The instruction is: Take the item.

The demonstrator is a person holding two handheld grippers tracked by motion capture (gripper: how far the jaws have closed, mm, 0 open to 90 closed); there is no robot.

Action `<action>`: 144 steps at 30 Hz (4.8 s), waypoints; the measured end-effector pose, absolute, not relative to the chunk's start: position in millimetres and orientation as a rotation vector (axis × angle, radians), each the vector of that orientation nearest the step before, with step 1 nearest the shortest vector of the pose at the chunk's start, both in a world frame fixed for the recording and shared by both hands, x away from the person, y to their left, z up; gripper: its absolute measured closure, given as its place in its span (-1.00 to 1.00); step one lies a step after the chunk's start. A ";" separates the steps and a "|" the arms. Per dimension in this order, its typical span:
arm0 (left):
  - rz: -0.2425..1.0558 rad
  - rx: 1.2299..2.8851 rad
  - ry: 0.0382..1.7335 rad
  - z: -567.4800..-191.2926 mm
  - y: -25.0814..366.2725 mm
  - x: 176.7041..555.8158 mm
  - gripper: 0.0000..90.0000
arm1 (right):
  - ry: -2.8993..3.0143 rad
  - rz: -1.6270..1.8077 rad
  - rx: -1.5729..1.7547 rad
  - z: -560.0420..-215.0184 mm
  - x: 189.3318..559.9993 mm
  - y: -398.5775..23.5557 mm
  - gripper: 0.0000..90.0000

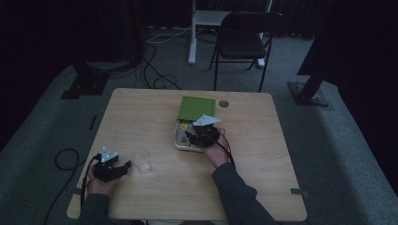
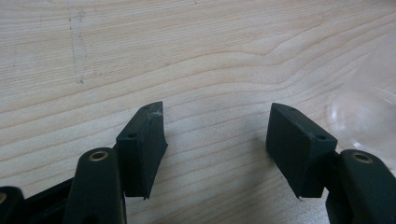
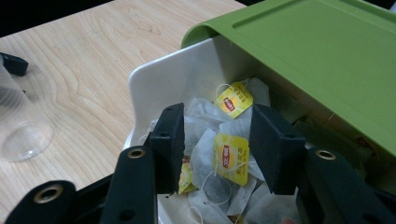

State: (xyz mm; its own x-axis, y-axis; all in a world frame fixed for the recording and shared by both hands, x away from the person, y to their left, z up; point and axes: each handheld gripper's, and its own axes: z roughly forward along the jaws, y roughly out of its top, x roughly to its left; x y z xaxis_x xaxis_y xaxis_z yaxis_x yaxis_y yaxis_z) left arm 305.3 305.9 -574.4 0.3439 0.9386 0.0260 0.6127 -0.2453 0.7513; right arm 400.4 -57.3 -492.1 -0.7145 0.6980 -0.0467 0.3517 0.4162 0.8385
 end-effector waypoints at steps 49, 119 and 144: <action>0.644 1.960 1.351 -574.5 306.0 305.4 -0.14 | 2.256 1.206 0.854 -469.7 396.7 -69.0 1.00; 0.644 1.959 1.351 -574.5 306.0 305.4 -0.14 | 2.291 1.361 0.609 -428.5 351.2 -35.4 1.00; 0.643 1.960 1.351 -574.4 306.0 305.4 -0.14 | 2.336 1.400 0.540 -426.7 345.3 -6.1 1.00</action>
